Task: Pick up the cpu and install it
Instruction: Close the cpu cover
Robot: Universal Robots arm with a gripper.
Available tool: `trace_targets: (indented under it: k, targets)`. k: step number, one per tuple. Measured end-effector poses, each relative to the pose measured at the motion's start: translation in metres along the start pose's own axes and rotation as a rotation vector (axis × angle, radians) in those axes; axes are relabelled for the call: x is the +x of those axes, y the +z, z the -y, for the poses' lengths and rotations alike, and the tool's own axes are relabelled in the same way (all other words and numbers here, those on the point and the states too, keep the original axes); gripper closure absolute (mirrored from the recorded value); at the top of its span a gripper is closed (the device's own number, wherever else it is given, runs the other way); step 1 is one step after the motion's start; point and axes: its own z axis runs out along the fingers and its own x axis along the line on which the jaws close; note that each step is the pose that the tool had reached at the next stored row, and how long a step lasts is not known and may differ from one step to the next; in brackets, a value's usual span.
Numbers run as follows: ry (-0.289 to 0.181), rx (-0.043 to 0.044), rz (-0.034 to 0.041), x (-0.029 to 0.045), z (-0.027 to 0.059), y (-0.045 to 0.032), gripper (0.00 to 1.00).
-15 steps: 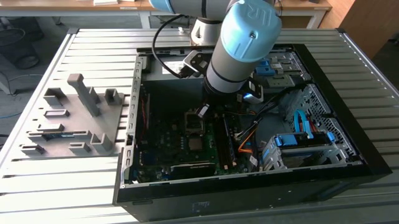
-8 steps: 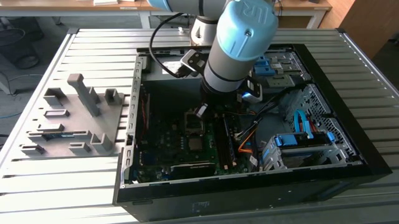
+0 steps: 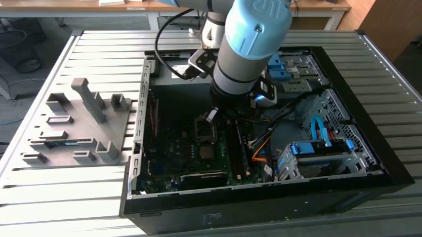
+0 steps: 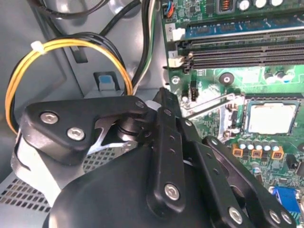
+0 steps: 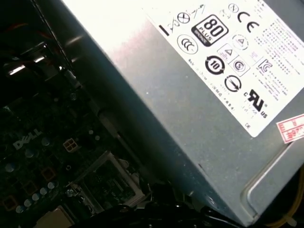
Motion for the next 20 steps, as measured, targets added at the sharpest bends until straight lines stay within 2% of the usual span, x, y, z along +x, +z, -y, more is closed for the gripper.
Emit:
trace_targets:
  k: [13,20]
  targets:
    - [-0.006,0.0054,0.0214,0.0042,-0.0070,-0.0087,0.90]
    - [-0.008,0.0029,0.0316,0.0053,-0.0087,-0.0140,0.90]
